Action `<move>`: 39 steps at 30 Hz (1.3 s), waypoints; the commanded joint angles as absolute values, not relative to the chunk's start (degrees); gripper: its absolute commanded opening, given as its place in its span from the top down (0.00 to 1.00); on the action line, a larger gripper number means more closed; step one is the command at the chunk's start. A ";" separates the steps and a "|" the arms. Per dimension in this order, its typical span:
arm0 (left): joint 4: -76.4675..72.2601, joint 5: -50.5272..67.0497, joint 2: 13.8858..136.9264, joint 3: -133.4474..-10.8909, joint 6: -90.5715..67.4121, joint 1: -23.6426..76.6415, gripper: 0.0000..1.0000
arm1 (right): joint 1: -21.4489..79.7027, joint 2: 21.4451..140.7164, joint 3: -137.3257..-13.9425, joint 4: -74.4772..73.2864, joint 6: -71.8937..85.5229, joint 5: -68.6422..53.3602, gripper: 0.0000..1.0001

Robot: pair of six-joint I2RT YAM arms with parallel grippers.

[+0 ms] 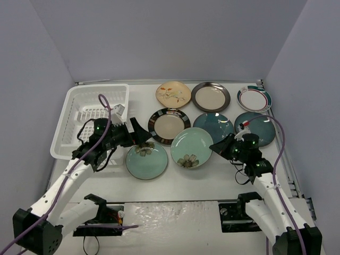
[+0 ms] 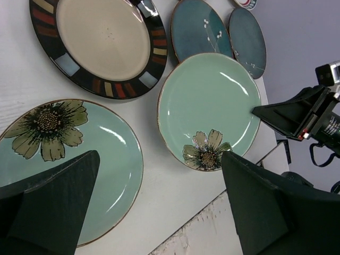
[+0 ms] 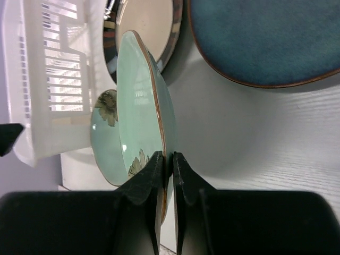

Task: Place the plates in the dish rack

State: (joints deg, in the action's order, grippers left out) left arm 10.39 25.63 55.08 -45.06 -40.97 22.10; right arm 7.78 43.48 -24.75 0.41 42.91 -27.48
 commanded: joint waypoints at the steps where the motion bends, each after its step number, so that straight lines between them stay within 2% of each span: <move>1: 1.85 25.70 59.02 -48.88 -43.20 25.02 0.03 | 7.29 42.13 -27.80 19.69 51.97 -34.95 1.00; 6: -1.93 26.65 64.54 -50.91 -44.48 27.44 0.03 | 7.29 42.64 -26.36 30.27 56.73 -37.46 1.00; 15: -8.29 30.18 69.48 -53.76 -47.15 29.79 0.03 | 7.29 44.46 -25.93 40.47 62.53 -40.23 1.00; 18: -12.33 32.07 69.96 -53.28 -49.37 30.04 0.08 | 7.24 44.94 -26.49 41.33 62.64 -41.02 1.00; 20: -14.93 32.90 69.96 -52.92 -50.40 30.30 0.12 | 7.29 45.15 -26.39 42.04 63.14 -41.13 1.00; 23: -16.31 33.61 69.94 -52.88 -51.33 30.70 0.23 | 7.31 45.83 -25.60 45.63 64.93 -41.63 1.00; 33: -20.04 35.56 69.41 -52.28 -53.25 31.38 0.42 | 7.56 47.81 -24.78 51.63 67.39 -42.54 1.00; 34: -20.38 35.77 69.35 -52.21 -53.52 31.38 0.46 | 7.56 47.81 -24.79 51.76 67.33 -42.54 1.00; 39: -20.65 36.45 68.85 -52.38 -53.88 31.38 0.76 | 7.65 47.81 -24.53 51.68 66.63 -42.29 1.00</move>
